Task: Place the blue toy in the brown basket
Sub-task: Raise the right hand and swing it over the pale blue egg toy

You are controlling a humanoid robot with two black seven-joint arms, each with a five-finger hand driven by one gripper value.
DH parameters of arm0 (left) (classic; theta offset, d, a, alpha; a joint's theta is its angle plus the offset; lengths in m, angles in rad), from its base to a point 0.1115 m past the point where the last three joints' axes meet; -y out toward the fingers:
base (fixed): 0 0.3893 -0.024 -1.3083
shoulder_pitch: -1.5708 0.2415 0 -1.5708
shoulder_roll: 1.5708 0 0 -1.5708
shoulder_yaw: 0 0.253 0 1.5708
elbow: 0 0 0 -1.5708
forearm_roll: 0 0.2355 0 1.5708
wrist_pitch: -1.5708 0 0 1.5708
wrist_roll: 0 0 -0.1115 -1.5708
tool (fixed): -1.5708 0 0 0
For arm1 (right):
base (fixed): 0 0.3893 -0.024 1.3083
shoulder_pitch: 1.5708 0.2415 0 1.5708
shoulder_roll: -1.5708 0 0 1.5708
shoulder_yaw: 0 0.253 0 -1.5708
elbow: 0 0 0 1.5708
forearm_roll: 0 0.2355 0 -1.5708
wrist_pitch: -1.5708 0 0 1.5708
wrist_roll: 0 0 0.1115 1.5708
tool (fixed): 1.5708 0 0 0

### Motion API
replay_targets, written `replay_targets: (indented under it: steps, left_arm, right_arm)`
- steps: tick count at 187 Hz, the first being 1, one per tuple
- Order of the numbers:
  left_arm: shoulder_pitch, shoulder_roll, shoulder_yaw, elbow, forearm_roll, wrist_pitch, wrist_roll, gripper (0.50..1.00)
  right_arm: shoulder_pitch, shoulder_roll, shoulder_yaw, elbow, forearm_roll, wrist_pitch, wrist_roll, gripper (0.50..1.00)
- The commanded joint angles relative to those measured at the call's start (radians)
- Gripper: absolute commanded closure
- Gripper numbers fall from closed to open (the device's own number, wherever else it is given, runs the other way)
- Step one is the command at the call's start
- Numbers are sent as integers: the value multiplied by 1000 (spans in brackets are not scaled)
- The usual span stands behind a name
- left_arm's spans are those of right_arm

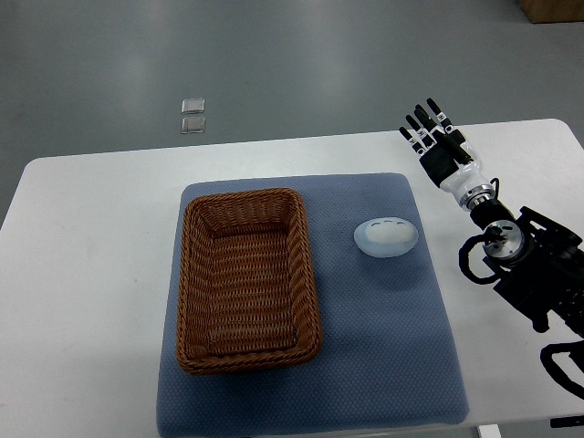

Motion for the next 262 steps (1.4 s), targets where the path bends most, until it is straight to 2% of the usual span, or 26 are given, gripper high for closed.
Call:
replay_targets:
  steps: [1, 57, 79, 88, 129, 176, 213, 247, 262]
  left_arm:
    - [0, 0, -1, -1, 0, 0, 2, 500]
    - [-2, 0, -1, 2, 0, 0, -5, 500]
    - [0, 0, -1, 1, 0, 0, -5, 500]
    - [0, 0, -1, -1, 0, 0, -5, 500]
    - [0, 0, -1, 2, 0, 0, -5, 500]
    - [0, 0, -1, 1, 0, 0, -5, 500]
    - [0, 0, -1, 2, 0, 0, -5, 500]
    - [0, 0, -1, 2, 0, 0, -5, 500]
    - [0, 0, -1, 1, 0, 0, -5, 500]
  right_arm:
    - [1, 0, 0, 0, 0, 0, -2, 523]
    - [13, 0, -21, 2, -6, 3, -11, 523]
    - [27, -3, -26, 2, -27, 1, -97, 523]
    - [46, -9, -29, 2, -47, 1, -108, 523]
    - [132, -35, -74, 3, -265, 0, -108, 523]
    - [308, -131, -216, 22, -578, 11, -113, 523]
    - [455, -290, -354, 198, -793, 11, -111, 523]
    - [518, -353, -420, 339, -1037, 11, -119, 523]
    - [521, -391, -433, 439, -1169, 6, -126, 523]
